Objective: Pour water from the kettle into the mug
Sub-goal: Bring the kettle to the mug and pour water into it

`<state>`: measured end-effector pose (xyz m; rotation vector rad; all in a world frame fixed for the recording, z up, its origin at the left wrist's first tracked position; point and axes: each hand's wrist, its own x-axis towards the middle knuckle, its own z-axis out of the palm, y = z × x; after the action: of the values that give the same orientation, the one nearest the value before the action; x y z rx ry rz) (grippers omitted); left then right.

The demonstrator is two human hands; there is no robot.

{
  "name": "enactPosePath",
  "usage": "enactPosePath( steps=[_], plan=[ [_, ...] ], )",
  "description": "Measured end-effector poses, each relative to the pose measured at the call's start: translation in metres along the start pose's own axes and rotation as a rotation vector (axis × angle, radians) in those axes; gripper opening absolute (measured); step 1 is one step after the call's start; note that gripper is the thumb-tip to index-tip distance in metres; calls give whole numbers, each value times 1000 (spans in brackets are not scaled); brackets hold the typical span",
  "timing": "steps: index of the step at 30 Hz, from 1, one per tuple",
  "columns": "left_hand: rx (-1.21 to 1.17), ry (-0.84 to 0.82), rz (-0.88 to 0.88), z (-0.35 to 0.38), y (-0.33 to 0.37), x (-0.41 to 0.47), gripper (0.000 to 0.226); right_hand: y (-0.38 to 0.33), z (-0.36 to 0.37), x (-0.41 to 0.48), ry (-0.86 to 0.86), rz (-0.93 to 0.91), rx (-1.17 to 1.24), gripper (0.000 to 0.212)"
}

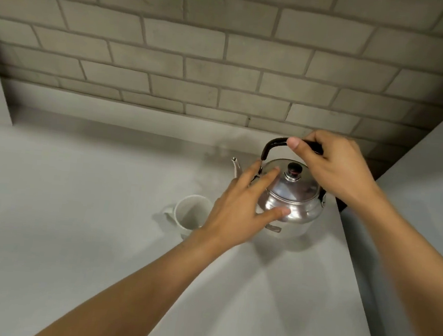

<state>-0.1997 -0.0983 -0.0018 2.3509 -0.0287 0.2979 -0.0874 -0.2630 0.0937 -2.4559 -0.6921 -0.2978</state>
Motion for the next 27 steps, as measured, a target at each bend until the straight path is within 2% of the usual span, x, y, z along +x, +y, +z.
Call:
enactPosePath(
  steps=[4,10,23,27],
  plan=[
    [-106,9,1,2,5,-22,78,-16,-6,-28,-2,-25,10,50],
    [-123,-6,-17,4,-1,-49,77,-35,-3,-52,-59,-79,-9,42],
    [-337,167,-126,6,4,-72,79,-76,-4,-44,-164,-155,-132,48],
    [-462,174,-148,11,0,-74,79,-89,-1,-40,-200,-201,-178,46]
  ],
)
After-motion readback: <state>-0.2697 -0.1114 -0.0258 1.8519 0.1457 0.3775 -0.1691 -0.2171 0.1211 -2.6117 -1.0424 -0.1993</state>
